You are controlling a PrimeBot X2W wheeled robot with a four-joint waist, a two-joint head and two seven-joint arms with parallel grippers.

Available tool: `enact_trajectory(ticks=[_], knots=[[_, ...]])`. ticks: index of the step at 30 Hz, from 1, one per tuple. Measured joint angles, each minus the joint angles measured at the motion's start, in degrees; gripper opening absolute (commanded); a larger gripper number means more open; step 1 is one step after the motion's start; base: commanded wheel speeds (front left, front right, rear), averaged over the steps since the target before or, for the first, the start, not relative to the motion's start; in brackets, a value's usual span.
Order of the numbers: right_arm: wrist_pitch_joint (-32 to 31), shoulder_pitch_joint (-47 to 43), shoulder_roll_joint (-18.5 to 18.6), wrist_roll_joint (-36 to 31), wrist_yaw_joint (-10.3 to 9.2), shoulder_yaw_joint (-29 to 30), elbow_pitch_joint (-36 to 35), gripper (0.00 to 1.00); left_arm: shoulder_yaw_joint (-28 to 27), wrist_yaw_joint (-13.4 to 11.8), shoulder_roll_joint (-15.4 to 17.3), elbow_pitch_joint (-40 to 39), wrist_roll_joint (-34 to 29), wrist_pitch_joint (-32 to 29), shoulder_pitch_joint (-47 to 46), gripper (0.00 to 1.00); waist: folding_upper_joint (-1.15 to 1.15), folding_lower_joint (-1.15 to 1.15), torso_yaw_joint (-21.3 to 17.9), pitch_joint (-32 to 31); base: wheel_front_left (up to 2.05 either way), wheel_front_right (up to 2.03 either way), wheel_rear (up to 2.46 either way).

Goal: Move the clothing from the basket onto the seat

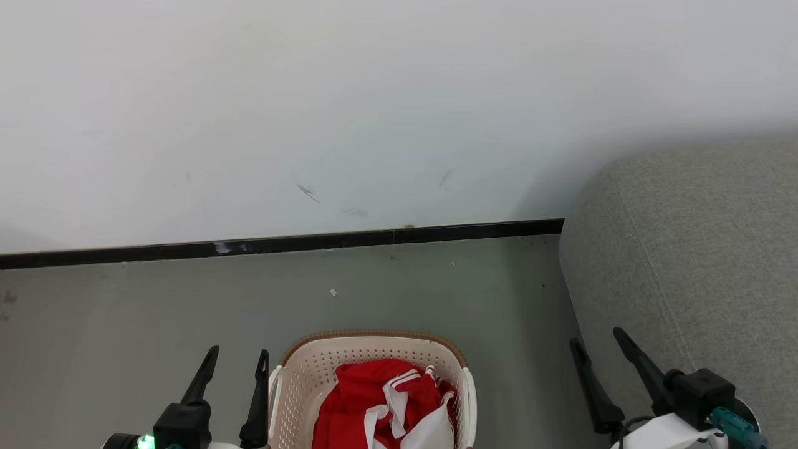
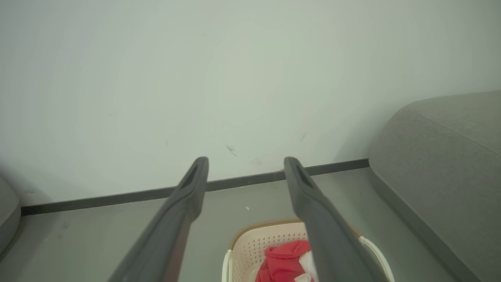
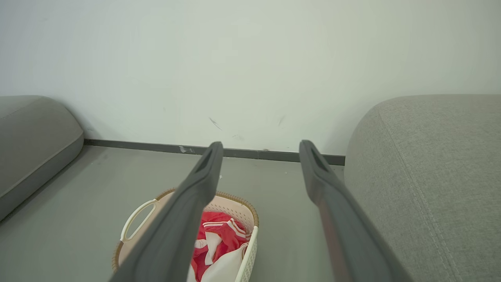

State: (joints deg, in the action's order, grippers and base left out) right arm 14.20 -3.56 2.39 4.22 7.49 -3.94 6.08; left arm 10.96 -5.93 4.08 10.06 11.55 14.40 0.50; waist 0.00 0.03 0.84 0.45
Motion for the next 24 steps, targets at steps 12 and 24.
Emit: enact_trajectory(ticks=[12,24], knots=[[0.0,-0.1,0.0,0.4,0.00,0.5,0.0,1.00,-1.1,0.0,-0.1,0.6,0.0,0.0,0.0,1.00,0.00,0.00,-0.1,0.0,0.00,0.00,0.00],[0.0,-0.2,0.0,0.6,0.00,0.6,-0.1,1.00,-1.7,0.1,-0.2,0.9,0.0,0.0,0.0,1.00,0.00,-0.01,0.0,0.5,0.00,0.00,0.00]])
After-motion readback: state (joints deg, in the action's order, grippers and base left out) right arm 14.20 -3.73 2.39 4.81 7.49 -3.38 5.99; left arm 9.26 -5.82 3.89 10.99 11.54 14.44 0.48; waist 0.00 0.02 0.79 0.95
